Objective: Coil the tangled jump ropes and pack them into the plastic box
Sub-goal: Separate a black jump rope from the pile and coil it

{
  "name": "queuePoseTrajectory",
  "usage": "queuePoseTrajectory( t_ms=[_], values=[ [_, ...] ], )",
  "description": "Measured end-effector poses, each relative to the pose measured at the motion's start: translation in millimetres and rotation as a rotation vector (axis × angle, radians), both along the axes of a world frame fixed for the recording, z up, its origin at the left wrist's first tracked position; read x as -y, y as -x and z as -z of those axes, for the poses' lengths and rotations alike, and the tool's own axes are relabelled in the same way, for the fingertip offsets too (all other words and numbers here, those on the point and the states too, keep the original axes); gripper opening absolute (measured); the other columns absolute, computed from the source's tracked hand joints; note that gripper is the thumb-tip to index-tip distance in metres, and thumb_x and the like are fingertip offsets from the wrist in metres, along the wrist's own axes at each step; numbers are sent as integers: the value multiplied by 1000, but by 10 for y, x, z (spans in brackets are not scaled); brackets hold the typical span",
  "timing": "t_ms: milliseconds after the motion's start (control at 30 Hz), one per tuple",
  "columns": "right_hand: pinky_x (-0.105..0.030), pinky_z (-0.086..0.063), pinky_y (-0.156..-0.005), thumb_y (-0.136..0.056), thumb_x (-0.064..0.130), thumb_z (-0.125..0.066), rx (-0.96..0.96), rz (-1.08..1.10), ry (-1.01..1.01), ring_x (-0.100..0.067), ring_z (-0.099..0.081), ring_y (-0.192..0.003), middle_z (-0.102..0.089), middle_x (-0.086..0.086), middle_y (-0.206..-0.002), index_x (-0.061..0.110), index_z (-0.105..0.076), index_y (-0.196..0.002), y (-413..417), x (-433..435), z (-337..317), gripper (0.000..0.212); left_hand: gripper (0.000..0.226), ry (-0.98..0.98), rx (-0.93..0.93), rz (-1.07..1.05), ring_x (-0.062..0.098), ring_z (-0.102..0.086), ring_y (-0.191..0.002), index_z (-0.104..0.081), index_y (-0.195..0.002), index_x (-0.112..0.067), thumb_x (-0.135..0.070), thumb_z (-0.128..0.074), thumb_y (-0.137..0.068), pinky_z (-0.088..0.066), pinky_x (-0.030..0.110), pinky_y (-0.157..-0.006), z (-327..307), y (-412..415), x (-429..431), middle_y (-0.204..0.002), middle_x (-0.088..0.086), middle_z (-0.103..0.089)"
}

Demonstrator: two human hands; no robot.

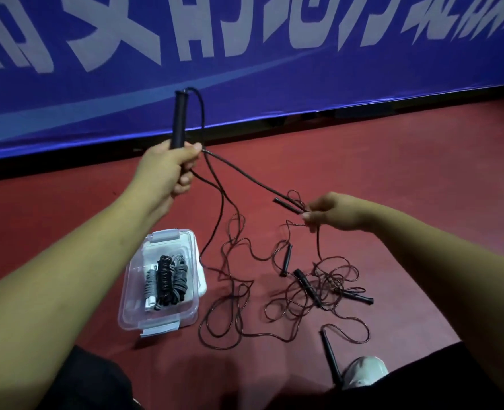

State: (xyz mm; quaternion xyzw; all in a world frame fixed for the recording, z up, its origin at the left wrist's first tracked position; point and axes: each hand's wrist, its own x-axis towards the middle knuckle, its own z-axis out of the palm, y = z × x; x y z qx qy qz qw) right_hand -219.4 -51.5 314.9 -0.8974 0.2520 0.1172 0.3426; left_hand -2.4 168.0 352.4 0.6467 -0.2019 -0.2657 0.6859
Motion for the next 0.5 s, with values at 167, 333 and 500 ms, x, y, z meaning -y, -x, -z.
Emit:
queuePoseTrajectory(
  t_ms=[167, 333, 500],
  values=[
    [-31, -44, -60, -99, 22, -60, 265, 82, -118, -24, -56, -58, -56, -8, -63, 15, -71, -81, -130, -143, -179, 22, 11, -337, 289, -73, 8, -57, -34, -59, -101, -14, -9, -63, -92, -27, 12, -31, 138, -57, 9, -91, 9, -58],
    [-5, -33, -50, -96, 28, -64, 361, -27, 17, 7, -51, -47, -54, 23, -47, 19, -75, -86, -326, -462, -563, 18, 26, -196, 369, 18, 18, -69, -54, -60, -118, -19, -10, -62, -94, -30, 12, -37, 38, 157, 115, -115, -4, -60],
    [-14, -29, -44, -95, 29, -66, 431, -66, -2, -4, -39, -40, -44, 14, -41, 16, -76, -85, -376, -604, -704, 20, 13, -189, 359, 392, 15, -49, -42, -68, -107, -17, -19, -62, -95, -25, 18, -40, 10, 414, 98, -76, 5, -69]
  ],
)
